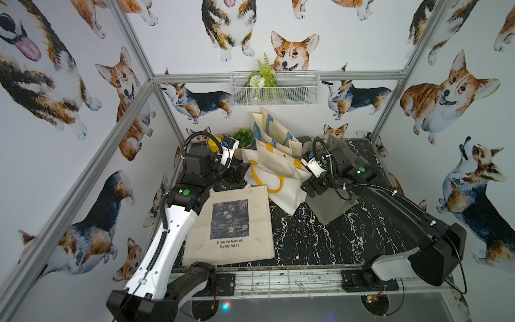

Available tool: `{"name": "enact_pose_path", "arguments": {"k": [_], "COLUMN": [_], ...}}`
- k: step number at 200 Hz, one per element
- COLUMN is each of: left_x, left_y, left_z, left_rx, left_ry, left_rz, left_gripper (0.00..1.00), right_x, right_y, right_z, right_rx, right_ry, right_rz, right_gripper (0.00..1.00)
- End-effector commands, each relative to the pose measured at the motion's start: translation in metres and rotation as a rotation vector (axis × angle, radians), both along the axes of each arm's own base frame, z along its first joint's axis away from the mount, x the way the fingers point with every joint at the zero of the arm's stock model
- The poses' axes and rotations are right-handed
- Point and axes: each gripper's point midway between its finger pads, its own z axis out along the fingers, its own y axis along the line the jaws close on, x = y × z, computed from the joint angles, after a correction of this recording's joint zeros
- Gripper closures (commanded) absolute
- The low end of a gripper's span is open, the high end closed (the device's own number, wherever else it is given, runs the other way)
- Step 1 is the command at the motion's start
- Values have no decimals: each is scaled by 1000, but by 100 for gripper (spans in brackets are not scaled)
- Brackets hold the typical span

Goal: Put away the canvas bag
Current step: Pick up the canvas bag from the center of the board.

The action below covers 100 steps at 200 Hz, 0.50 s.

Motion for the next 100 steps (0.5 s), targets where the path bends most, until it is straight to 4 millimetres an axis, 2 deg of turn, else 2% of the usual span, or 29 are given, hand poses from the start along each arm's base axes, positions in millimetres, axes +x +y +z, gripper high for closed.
{"name": "enact_pose_path", "arguments": {"k": [1, 37, 74, 87, 100], "left_x": [-4, -6, -12, -16, -18], "left_y": [-10, -23, -36, -41, -43], "left_z": [7, 5, 7, 7, 6], "left_rx": [34, 21, 49, 80, 124], "left_ry": [-94, -105, -152, -182, -214], "left_rz": [-75, -136, -201, -229, -250], "left_gripper": [20, 20, 20, 20, 20], "right_x": [-1, 7, 24, 29, 30], "right_y": [14, 41, 44, 45, 45], "right_z": [-6, -6, -8, -12, -13], "right_rx": [79, 225, 264, 262, 261], "right_ry": [33, -7, -97, -112, -121], "right_rz": [16, 59, 32, 22, 22], "right_gripper": [4, 3, 5, 13, 28]}}
